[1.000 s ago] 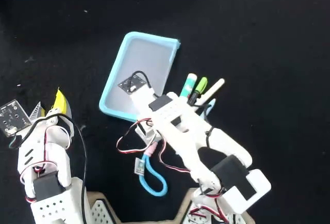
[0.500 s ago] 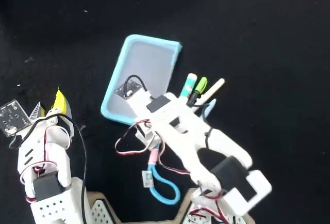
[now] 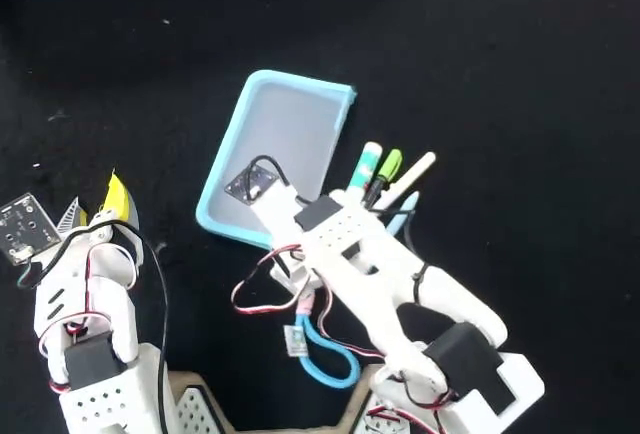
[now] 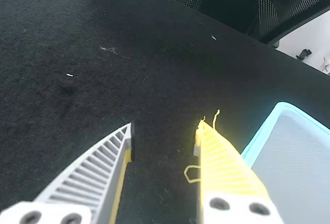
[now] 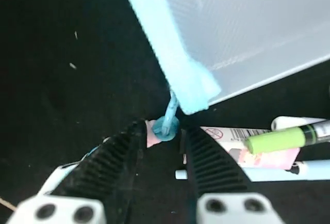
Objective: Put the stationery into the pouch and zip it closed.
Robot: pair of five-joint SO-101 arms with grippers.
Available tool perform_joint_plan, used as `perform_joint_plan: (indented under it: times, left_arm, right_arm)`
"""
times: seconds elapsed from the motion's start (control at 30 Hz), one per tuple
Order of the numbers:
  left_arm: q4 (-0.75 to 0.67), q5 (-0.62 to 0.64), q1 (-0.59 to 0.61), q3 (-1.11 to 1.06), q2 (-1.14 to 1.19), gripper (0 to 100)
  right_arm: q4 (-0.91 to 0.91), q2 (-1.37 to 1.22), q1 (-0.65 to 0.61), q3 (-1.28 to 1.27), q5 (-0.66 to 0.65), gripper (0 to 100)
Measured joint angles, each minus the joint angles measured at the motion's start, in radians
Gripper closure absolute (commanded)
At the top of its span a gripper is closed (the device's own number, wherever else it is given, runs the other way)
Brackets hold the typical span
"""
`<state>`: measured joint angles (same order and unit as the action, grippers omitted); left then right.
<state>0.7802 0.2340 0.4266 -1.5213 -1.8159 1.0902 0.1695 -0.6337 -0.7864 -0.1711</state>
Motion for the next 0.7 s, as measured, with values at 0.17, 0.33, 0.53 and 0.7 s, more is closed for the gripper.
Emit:
perform_joint_plan:
  times: [0.17,0.33,0.53,0.7]
  left_arm:
    - [0.0,0.0,0.0,0.0,0.0,80]
    - [0.0,0.0,0.0,0.0,0.0,80]
    - [0.0,0.0,0.0,0.0,0.0,80]
    - [0.0,0.0,0.0,0.0,0.0,80]
  right_arm:
    - [-0.028,0.009,0.0,-0.038,0.002,92.0]
    - [-0.08,0.02,-0.002,-0.068,0.002,99.0]
    - [-0.051,0.02,0.002,-0.028,-0.017,98.9]
    - [0.121,0.083,0.068,0.107,-0.123,98.8]
